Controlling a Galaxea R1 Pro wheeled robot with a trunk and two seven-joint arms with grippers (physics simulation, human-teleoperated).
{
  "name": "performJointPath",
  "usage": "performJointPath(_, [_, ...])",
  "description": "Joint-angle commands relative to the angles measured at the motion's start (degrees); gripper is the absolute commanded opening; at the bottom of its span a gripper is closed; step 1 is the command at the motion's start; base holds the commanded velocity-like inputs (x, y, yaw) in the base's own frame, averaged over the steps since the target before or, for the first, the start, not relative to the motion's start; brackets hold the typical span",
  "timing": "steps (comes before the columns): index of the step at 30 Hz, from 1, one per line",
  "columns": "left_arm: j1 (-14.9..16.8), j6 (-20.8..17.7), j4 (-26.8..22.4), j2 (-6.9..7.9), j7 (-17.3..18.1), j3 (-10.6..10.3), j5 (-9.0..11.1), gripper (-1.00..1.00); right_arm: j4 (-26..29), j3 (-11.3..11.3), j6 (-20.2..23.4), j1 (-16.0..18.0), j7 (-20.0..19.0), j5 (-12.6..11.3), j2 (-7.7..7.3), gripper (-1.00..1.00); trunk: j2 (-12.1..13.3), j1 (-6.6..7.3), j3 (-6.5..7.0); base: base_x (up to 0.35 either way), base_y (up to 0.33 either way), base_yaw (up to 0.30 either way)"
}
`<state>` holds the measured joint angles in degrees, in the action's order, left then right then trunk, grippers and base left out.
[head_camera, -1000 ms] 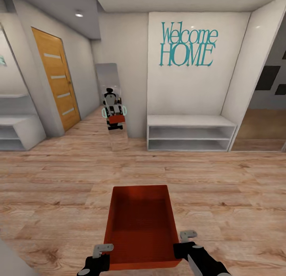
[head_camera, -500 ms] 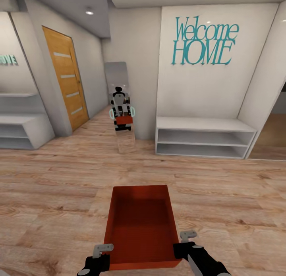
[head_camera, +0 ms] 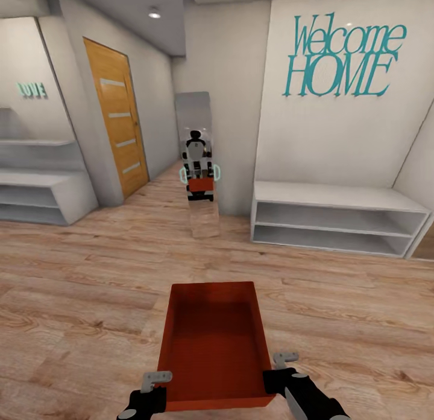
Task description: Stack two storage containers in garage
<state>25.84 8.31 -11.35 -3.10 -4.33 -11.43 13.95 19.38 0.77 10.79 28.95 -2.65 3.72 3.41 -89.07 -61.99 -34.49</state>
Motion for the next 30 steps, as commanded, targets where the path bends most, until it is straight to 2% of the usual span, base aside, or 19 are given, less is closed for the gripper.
performJointPath(1, [0.0, 0.21, -0.08, 0.64, -0.48, -0.21, 0.2, -1.0, 0.13, -1.09, 0.38, 0.06, -0.17, 0.68, -0.33, -1.0, -0.02, -0.03, -0.05, 0.343, 0.0, 0.039])
performJointPath(12, [0.0, 0.21, -0.08, 0.64, -0.5, -0.23, 0.2, -1.0, 0.13, -1.04, 0.38, 0.06, -0.17, 0.68, -0.33, -1.0, -0.02, -0.03, -0.06, 0.343, 0.0, 0.187])
performJointPath(22, [0.0, 0.21, -0.08, 0.64, -0.5, -0.25, 0.2, -1.0, 0.13, -1.11, 0.38, 0.06, -0.17, 0.68, -0.33, -1.0, -0.02, -0.03, -0.06, 0.343, 0.0, 0.07])
performJointPath(30, [0.0, 0.2, -0.08, 0.64, -0.49, -0.25, 0.2, -1.0, 0.13, -1.12, 0.38, 0.06, -0.17, 0.68, -0.33, -1.0, -0.02, -0.03, -0.06, 0.343, 0.012, 0.225])
